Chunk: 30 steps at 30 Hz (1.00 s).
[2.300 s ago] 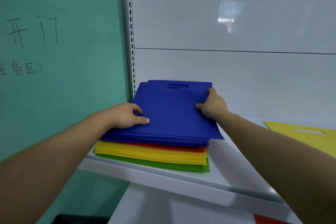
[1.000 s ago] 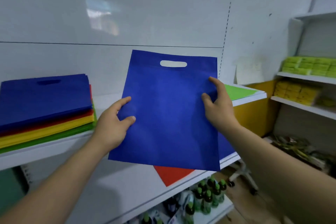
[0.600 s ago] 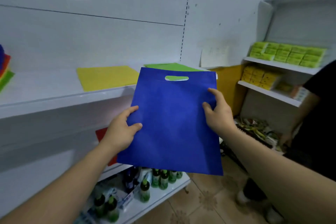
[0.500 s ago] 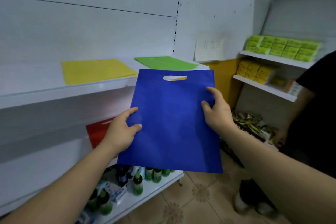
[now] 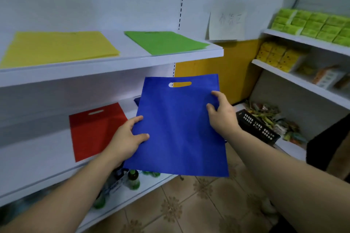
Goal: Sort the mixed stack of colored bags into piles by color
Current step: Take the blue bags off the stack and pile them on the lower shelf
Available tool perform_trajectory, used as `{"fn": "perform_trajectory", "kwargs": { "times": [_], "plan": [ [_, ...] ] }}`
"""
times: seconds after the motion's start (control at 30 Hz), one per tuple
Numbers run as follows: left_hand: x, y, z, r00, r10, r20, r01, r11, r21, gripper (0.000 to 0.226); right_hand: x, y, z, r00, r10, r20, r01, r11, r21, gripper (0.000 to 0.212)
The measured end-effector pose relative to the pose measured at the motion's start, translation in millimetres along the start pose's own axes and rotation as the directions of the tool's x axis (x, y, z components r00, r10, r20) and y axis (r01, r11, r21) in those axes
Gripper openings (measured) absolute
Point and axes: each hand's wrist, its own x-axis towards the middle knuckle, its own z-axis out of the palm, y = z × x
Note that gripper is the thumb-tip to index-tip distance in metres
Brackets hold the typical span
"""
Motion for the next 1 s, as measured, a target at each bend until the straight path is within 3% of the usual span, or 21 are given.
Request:
{"fn": "perform_trajectory", "kwargs": {
  "times": [0.27,0.63,0.8,1.0],
  "plan": [
    [75,-37,15,0.992,-0.106,-0.065,0.110,0.993,0.048,0.057,82,35,58,0.988,0.045,0.145,-0.034,0.997,-0.075,0.045],
    [146,-79,47,0.943,-0.223,-0.248,0.250,0.965,0.083,0.057,188,81,143,0.921,0.025,0.388,-0.046,0.998,0.044,0.043],
    [189,-98,83,0.917,-0.232,-0.325,0.300,0.937,0.176,0.056,247,121,183,0.865,-0.014,0.501,0.024,1.000,-0.014,0.044],
    [244,-116,115,0.897,-0.225,-0.381,0.345,0.895,0.283,0.056,303,162,222,0.843,-0.076,0.533,0.181,0.972,-0.147,0.040]
  ]
}}
